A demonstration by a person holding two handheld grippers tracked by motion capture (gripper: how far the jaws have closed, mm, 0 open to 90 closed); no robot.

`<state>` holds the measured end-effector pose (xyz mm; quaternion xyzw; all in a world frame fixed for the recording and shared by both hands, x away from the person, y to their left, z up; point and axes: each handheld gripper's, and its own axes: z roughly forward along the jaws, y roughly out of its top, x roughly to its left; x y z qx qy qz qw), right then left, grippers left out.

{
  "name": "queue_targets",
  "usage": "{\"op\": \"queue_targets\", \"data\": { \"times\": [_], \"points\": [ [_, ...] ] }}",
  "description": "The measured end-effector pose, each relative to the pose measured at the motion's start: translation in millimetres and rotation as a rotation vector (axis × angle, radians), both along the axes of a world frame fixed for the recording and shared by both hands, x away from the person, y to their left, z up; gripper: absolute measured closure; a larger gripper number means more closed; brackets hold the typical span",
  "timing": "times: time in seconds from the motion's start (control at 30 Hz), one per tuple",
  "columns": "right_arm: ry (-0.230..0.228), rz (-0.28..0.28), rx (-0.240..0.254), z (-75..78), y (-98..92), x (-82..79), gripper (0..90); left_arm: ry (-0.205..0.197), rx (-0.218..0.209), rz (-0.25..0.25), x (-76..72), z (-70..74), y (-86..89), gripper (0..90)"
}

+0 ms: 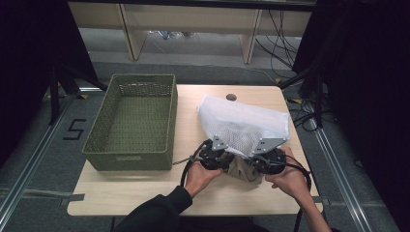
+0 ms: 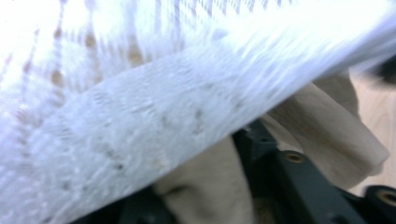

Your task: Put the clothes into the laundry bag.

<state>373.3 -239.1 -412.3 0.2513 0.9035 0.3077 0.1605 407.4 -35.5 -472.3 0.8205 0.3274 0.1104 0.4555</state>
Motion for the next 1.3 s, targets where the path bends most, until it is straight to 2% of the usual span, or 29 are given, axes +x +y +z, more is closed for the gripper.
{"op": "queue_targets", "data": {
  "times": [0.13, 0.2, 0.23, 0.3, 0.33, 0.37, 0.4, 0.43, 0.47, 0.5, 0.53, 0.6, 0.67, 0.7, 0.8, 0.87, 0.9, 0.97, 1.03, 1.07, 1.13, 1.2, 1.23, 1.27, 1.3],
  "points": [
    [0.042, -0.019, -0.029, -16.8, 1.4, 5.1, 90.0, 0.023, 0.031, -0.012, -7.8, 1.4, 3.7, 45.5],
    [0.034, -0.004, -0.031, -18.3, 0.6, 6.7, 90.0, 0.014, 0.066, -0.022, -17.5, 2.3, 8.5, 34.3],
    [0.037, -0.002, -0.033, -18.5, 0.6, 7.0, 90.0, 0.010, 0.097, -0.019, -22.9, 3.1, 12.7, 29.9],
    [0.029, 0.005, -0.039, -18.9, 0.0, 7.9, 90.0, 0.011, 0.100, -0.018, -34.2, 3.8, 20.9, 25.2],
    [0.049, -0.011, -0.033, -18.3, 0.9, 7.0, 90.0, 0.008, 0.112, -0.020, -38.1, 4.2, 24.5, 24.9],
    [0.037, 0.001, -0.044, -18.2, 0.0, 8.6, 90.0, -0.001, 0.099, -0.029, -41.2, 3.0, 26.1, 25.0],
    [0.023, -0.012, -0.046, -18.5, 0.8, 8.3, 90.0, -0.004, 0.089, -0.046, -42.6, 1.5, 24.9, 25.5],
    [0.030, -0.010, -0.045, -19.0, 1.6, 8.2, 90.0, -0.018, 0.116, -0.079, -42.7, -0.5, 23.0, 27.8],
    [0.041, -0.023, -0.046, -18.6, 2.8, 7.3, 90.0, -0.005, 0.115, -0.091, -43.9, -4.7, 17.3, 29.8],
    [0.034, -0.017, -0.055, -18.4, 2.9, 7.6, 90.0, -0.005, 0.122, -0.103, -43.8, -6.7, 14.0, 29.5],
    [0.031, -0.003, -0.051, -18.3, 2.7, 8.2, 90.0, -0.002, 0.127, -0.116, -43.3, -9.2, 9.7, 33.6],
    [0.027, -0.011, -0.046, -17.2, 2.4, 7.4, 90.0, -0.044, 0.141, -0.136, -40.9, -12.3, 2.7, 54.3],
    [0.024, -0.013, -0.054, -17.0, 1.7, 6.7, 90.0, -0.053, 0.148, -0.134, -34.5, -12.5, -1.7, 70.1],
    [0.027, -0.013, -0.051, -16.3, 1.6, 6.3, 90.0, -0.060, 0.142, -0.116, -29.4, -11.4, -3.3, 77.1],
    [0.024, 0.018, -0.029, -10.2, -0.3, 4.1, 90.0, -0.090, 0.130, -0.066, -20.3, -5.3, -5.3, 85.0],
    [0.028, 0.019, -0.028, -3.8, 0.8, -2.1, 90.0, -0.086, 0.099, -0.028, -14.1, -1.7, -8.5, 86.7],
    [0.016, 0.038, -0.031, -0.4, 1.6, -5.8, 90.0, -0.086, 0.089, -0.020, -12.9, -1.1, -10.5, 87.0],
    [0.031, 0.057, -0.035, 1.1, 3.4, -11.6, 90.0, -0.088, 0.100, -0.016, -11.8, -2.4, -13.6, 86.9],
    [0.051, 0.051, -0.045, -6.0, 4.5, -13.9, 90.0, -0.078, 0.105, -0.015, -11.5, -4.3, -14.1, 86.4],
    [0.064, 0.045, -0.051, -10.4, 4.8, -13.8, 90.0, -0.065, 0.089, -0.022, -11.5, -5.3, -13.7, 86.0],
    [0.100, 0.022, -0.057, -22.3, 4.2, -10.2, 90.0, -0.056, 0.091, -0.032, -12.6, -6.5, -10.4, 84.0],
    [0.090, 0.024, -0.065, -33.4, 4.2, -4.7, 90.0, -0.025, 0.080, -0.054, -15.9, -7.2, -4.8, 79.9],
    [0.106, -0.007, -0.062, -37.1, 3.7, -3.9, 90.0, -0.010, 0.079, -0.058, -18.5, -6.7, -0.7, 77.4],
    [0.121, -0.009, -0.061, -39.0, 2.6, -2.2, 90.0, -0.009, 0.077, -0.074, -20.1, -5.9, 4.3, 74.8],
    [0.112, -0.018, -0.051, -41.2, 1.5, -0.2, 90.0, -0.006, 0.088, -0.077, -21.9, -4.5, 10.4, 71.9]
  ]
}}
